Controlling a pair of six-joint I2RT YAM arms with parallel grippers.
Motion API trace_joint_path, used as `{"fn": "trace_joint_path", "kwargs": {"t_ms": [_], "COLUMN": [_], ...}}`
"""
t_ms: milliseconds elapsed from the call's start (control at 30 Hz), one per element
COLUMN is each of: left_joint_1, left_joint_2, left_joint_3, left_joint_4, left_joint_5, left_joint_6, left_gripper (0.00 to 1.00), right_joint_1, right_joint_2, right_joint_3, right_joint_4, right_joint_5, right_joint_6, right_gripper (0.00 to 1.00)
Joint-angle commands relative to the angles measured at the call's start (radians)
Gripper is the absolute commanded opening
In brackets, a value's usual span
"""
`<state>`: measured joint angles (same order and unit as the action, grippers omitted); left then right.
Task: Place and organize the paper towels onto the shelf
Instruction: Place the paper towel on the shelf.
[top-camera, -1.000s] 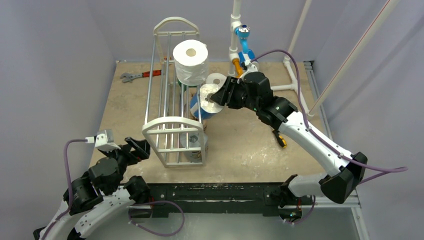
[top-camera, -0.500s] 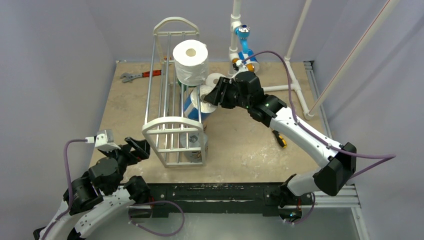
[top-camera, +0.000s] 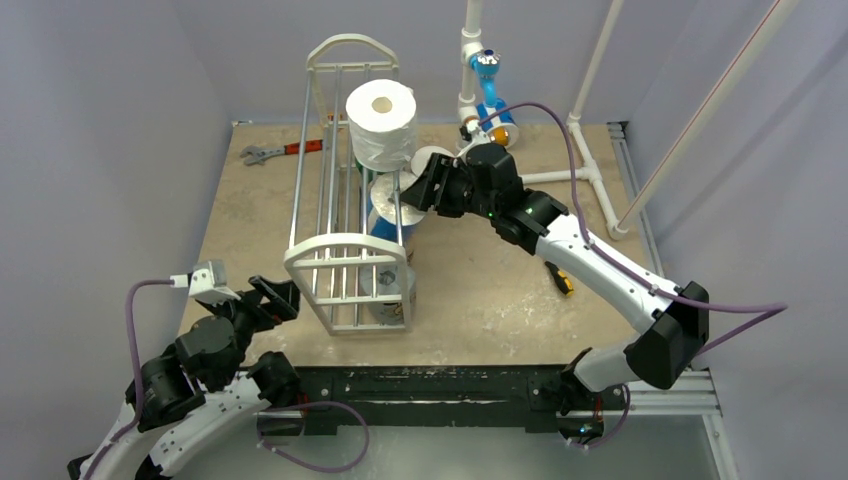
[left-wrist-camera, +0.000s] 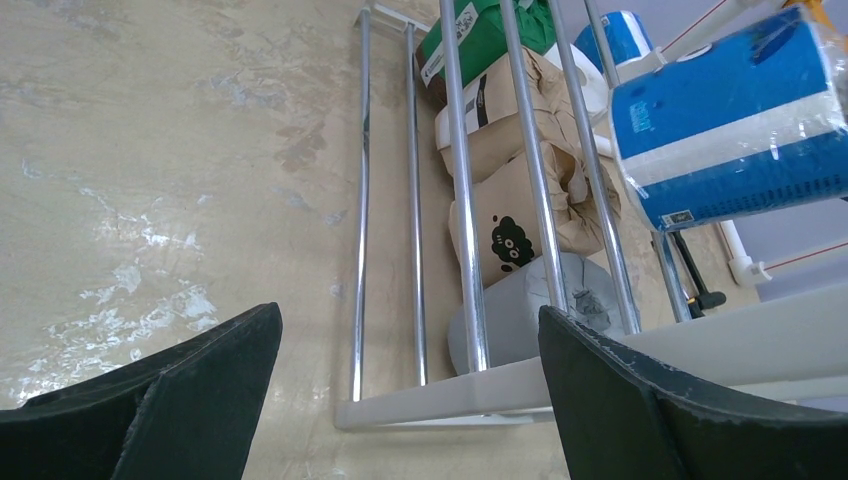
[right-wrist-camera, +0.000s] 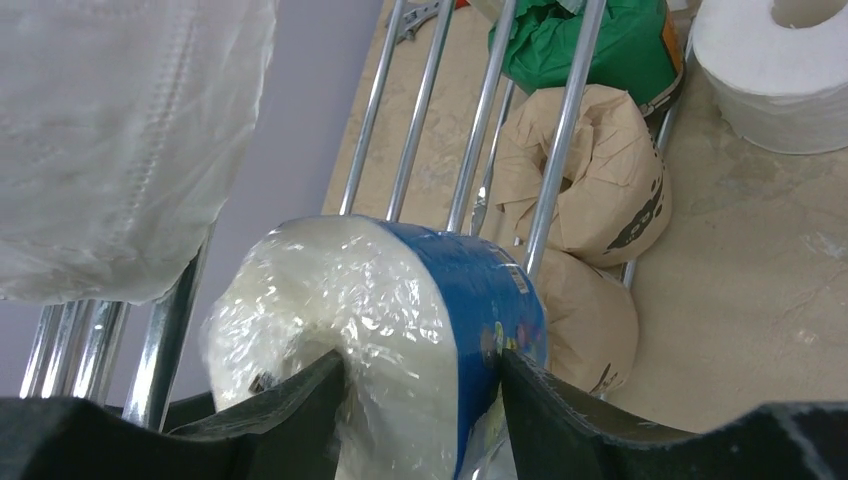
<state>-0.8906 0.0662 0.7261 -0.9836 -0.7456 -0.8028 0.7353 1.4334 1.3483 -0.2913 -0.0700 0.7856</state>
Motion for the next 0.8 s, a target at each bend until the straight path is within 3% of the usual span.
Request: {"fn": "trace_joint_path", "kwargs": {"t_ms": [0, 433, 767], "left_joint_1": [-0.002, -0.002, -0.002], "left_joint_2": [-0.007, -0.003, -0.011], "left_joint_3": [0.004, 0.007, 0.025], "left_joint_4": [0.005, 0.005, -0.022], "left_joint_5": [0.006, 0.009, -0.008], "left_joint_6": [-0.013, -0.010, -0.011], "left_gripper": [1.00, 0.99, 1.00], "right_joint_1": [0.009, 0.009, 0.007], "right_joint_2": [-0.027, -0.061, -0.306], "right_joint_3": [0.035, 0.032, -0.043], "right_joint_4": [0.061, 0.016, -0.157], "right_joint_5": [0.004, 0.020, 0.084], "right_joint_6": [0.014, 0.011, -0.068], "right_gripper": [0.58, 0.73, 0.83]}}
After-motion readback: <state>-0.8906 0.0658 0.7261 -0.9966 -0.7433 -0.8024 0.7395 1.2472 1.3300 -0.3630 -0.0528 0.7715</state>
